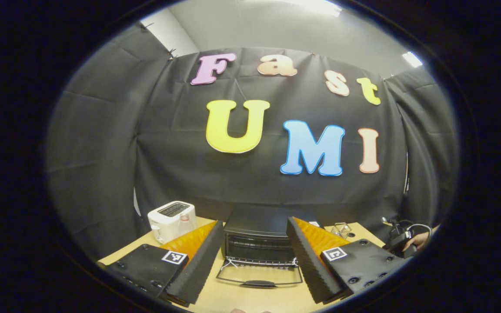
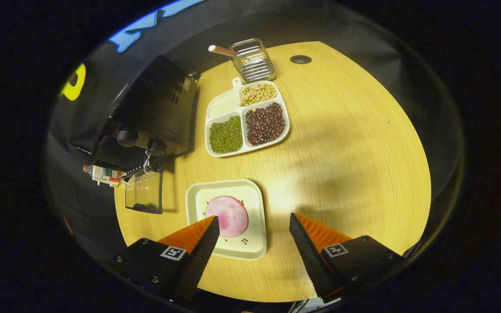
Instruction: Open the electric oven with the left hand, put the food in, and close the electric oven.
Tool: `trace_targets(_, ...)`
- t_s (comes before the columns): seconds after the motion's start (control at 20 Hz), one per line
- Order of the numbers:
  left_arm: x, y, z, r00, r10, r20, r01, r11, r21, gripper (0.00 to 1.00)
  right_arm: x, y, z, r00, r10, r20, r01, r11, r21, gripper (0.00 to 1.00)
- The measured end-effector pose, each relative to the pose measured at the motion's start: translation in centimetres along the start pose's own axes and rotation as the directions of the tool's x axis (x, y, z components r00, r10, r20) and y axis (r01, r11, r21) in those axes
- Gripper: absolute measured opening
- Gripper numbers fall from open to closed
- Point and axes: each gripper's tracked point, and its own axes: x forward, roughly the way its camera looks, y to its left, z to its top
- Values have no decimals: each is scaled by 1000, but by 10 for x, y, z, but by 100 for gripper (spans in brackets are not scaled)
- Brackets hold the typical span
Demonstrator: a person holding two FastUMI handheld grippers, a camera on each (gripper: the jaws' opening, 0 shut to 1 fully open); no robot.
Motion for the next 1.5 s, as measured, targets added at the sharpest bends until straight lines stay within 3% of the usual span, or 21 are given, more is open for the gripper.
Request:
trace_targets(0.15,-3,11,-7,1000,23,-20,-23,1000,-15,100,18,-7,-1,999,-34,-24,34,999,-8,98)
trace_targets(0.25,-4,15,-10,999,29,-32,-30,999,-20,100,26,-14,-1,997,-77,-30,76,997,-25,86)
trace_targets(0.4,-3,18,-14,999,35,-37,-36,999,-14,100,31,-13,-3,995,-95,-38,93,995,-43,85)
trace_targets(0.45,-3,19,-16,998,35,-43,-36,999,-15,97,36,-17,-6,991,-125,-43,122,990,-65,75)
trace_targets(0.8,3,19,-25,998,31,-62,-32,999,-26,100,41,-19,-16,960,-276,-46,258,938,-231,74)
trace_targets(0.9,3,19,-26,997,30,-65,-32,999,-32,100,45,-12,-18,960,-276,-46,258,937,-234,72)
trace_targets(0.95,3,20,-25,997,31,-65,-33,999,-36,100,45,-12,-17,960,-277,-43,260,938,-229,56)
trace_targets(1.05,4,21,-28,997,31,-67,-34,998,-49,100,38,-8,-19,968,-247,-46,232,949,-212,54)
trace_targets(1.15,5,21,-32,997,32,-73,-37,997,-67,100,53,-11,-14,972,-228,-54,214,958,-193,20)
trace_targets(1.25,5,23,-32,997,34,-76,-40,996,-82,100,48,-15,-11,979,-194,-60,186,976,-114,0)
trace_targets(1.45,4,28,-25,997,36,-63,-40,997,-62,100,40,-17,-17,987,-152,-60,150,988,-39,1)
trace_targets(1.5,3,30,-22,998,38,-59,-42,998,-54,100,44,-15,-18,992,-111,-54,111,994,-7,0)
